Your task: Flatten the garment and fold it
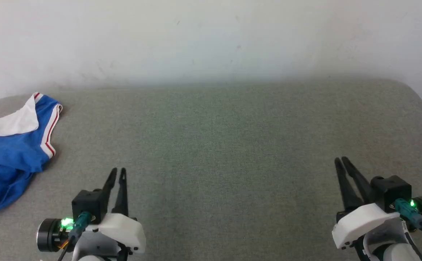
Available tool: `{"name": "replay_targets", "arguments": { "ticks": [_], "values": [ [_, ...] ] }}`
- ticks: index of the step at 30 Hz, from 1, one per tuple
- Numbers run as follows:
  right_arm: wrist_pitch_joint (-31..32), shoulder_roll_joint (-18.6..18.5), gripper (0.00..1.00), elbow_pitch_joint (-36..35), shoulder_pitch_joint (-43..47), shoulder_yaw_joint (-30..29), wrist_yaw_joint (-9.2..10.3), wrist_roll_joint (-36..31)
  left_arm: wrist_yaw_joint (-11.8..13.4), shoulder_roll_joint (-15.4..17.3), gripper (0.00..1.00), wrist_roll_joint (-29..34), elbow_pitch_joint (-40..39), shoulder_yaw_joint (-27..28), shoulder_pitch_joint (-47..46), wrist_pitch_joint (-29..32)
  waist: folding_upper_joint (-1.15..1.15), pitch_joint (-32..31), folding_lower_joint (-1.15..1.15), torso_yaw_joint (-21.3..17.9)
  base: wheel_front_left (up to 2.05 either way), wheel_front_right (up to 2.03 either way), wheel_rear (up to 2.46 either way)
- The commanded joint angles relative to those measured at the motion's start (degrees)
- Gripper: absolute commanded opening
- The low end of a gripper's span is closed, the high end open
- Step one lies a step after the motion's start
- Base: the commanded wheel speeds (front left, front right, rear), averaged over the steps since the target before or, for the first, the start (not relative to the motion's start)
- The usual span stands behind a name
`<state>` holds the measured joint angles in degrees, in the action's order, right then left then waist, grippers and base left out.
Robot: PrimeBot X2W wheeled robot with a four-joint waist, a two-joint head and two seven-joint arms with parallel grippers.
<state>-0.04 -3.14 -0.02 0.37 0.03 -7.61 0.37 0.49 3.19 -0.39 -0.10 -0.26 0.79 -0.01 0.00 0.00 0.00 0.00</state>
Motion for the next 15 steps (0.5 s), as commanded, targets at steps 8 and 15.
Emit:
{"name": "replay_targets", "arguments": {
  "ticks": [8,15],
  "values": [
    [-0.37,-0.02,1.00,0.05,0.02,-0.46,0.00,0.40,0.02,0.02,1.00,0.10,-0.03,-0.20,0.02,-0.37,0.00,0.01,0.00,0.00,0.00,0.00,0.00],
    [-1.20,0.00,1.00,0.33,0.03,-1.71,0.01,1.10,0.20,0.12,1.00,0.22,-0.12,-0.68,0.09,-1.21,0.00,0.01,0.00,-0.01,0.00,0.00,0.00]
  ]
}}
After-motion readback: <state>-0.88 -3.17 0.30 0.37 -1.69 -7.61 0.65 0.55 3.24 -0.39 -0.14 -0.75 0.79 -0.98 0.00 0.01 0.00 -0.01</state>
